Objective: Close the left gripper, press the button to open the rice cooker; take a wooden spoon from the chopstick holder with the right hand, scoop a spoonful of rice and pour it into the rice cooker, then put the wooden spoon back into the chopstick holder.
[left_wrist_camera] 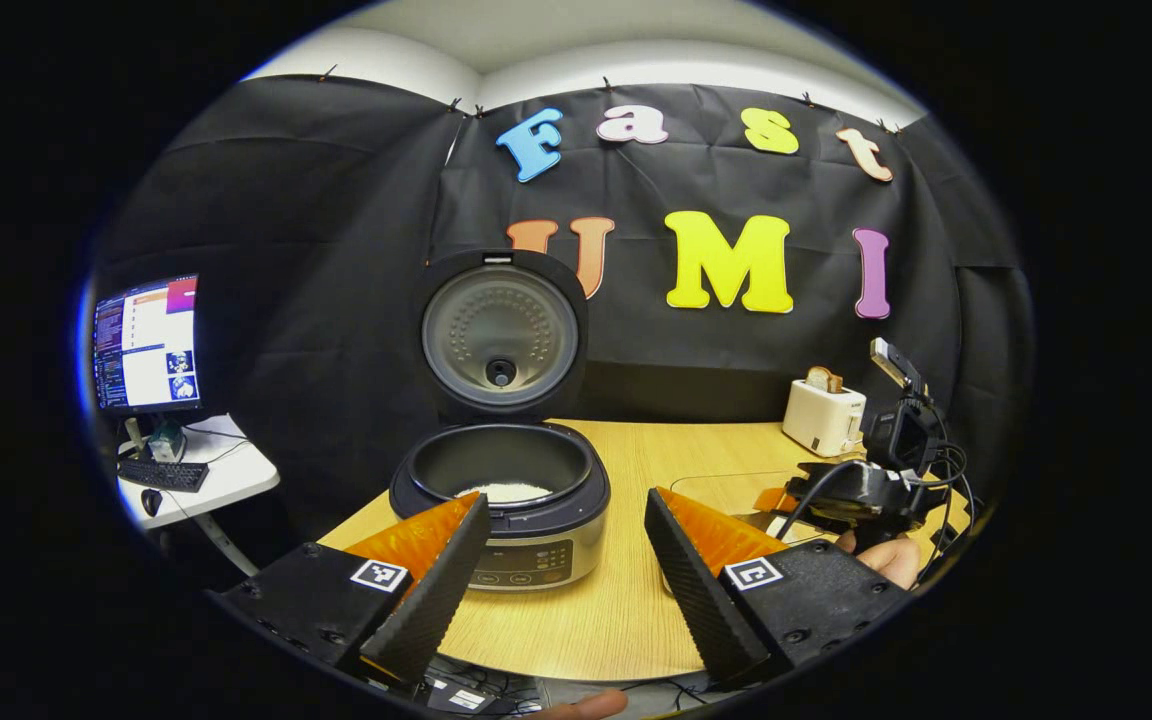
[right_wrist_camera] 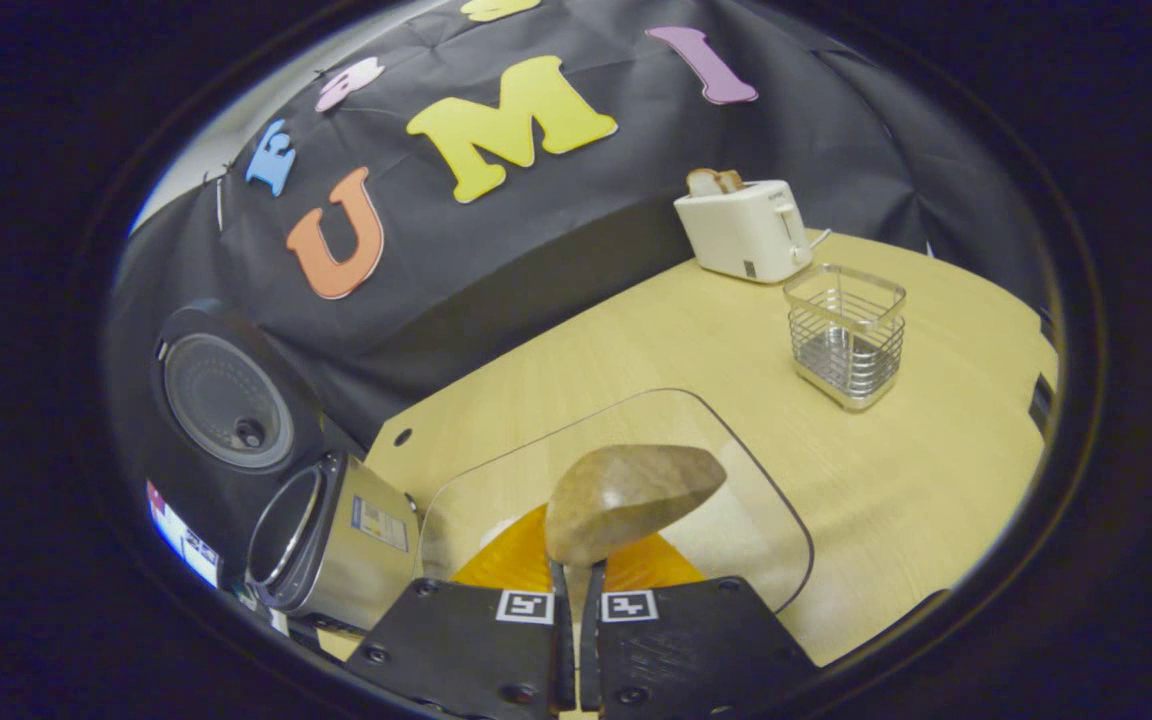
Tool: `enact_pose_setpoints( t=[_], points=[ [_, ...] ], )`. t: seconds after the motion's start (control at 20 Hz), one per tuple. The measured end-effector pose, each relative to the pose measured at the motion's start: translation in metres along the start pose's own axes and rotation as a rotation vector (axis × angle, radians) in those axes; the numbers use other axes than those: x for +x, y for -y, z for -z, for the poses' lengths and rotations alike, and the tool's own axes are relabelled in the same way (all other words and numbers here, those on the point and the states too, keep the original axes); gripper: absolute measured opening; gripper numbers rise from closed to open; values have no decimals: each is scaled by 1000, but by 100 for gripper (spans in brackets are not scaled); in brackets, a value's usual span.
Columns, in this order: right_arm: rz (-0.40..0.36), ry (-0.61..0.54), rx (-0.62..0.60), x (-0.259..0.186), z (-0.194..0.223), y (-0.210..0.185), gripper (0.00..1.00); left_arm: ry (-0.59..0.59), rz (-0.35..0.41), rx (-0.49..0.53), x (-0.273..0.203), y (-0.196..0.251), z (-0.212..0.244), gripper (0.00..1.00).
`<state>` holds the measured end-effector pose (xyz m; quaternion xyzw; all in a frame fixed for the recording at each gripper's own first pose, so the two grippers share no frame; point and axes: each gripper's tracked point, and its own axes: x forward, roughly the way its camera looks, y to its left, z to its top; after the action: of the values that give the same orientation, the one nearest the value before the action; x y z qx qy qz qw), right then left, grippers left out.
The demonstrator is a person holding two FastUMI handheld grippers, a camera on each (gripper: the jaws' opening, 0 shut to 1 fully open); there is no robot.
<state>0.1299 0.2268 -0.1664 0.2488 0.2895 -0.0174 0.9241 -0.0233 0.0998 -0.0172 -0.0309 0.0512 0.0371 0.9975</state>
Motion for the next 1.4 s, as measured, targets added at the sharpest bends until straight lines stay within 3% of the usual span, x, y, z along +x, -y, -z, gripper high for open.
enact_pose_setpoints(
  t=[0.55,0.8,1.4],
  points=[
    [-152,-213,280,6,11,-7,3,-11,12,6,3,4,4,99],
    [-252,-304,495,7,14,-15,2,-11,6,-6,3,1,4,99],
    [-303,-293,653,-12,5,-6,2,-13,4,-11,4,-3,5,99]
  ],
)
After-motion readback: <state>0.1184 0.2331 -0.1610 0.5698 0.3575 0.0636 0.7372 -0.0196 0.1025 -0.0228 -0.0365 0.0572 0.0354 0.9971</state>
